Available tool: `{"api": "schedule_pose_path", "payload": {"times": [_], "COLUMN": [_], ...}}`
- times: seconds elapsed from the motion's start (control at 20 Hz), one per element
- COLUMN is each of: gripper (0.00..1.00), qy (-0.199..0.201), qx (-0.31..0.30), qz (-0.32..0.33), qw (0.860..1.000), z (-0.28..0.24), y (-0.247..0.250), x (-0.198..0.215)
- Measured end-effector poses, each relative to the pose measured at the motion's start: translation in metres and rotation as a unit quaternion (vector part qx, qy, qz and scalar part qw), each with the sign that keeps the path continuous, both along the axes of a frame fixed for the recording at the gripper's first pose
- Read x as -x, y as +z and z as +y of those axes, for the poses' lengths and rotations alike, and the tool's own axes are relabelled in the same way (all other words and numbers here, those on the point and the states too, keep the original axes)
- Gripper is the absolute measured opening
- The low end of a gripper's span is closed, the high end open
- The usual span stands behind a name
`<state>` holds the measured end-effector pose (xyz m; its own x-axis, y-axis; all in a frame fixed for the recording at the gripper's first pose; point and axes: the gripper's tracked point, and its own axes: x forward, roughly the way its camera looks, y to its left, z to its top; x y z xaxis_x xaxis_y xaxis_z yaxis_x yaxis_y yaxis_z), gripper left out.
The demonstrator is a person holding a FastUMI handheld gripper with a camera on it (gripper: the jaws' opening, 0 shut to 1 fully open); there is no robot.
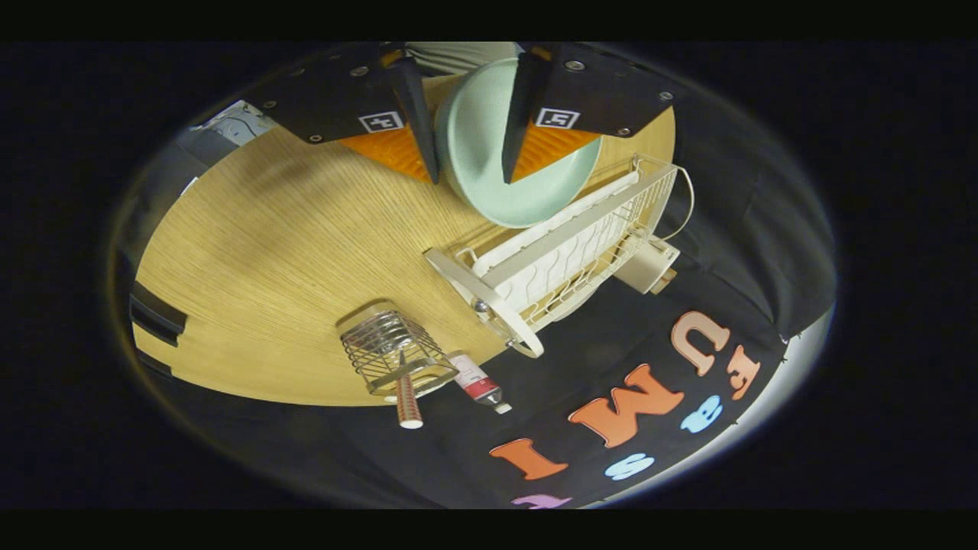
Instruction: Take the plate from the dish rack, then take the spoon from the basket and place it into the plate.
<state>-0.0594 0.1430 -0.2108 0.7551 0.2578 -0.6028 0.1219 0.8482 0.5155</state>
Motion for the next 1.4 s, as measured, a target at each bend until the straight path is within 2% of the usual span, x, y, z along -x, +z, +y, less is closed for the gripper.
{"api": "schedule_pose_path", "payload": {"times": [0.25,0.45,0.7,1.0,1.25,1.3,1.35,1.4], "gripper": [0.8,0.98,0.98,0.99,0.98,0.96,0.88,0.84], "qy": [-0.001,-0.022,-0.037,-0.055,-0.06,-0.055,-0.056,-0.054], "qx": [0.106,0.167,0.222,0.256,0.263,0.262,0.261,0.262], "qz": [-0.052,-0.087,-0.137,-0.19,-0.211,-0.213,-0.217,-0.223], "qw": [0.993,0.982,0.965,0.946,0.939,0.94,0.939,0.938], "z": [-0.041,-0.079,-0.109,-0.131,-0.142,-0.141,-0.143,-0.143], "y": [0.019,0.039,0.06,0.08,0.084,0.083,0.084,0.085], "x": [-0.018,-0.032,-0.053,-0.087,-0.11,-0.113,-0.115,-0.119]}}
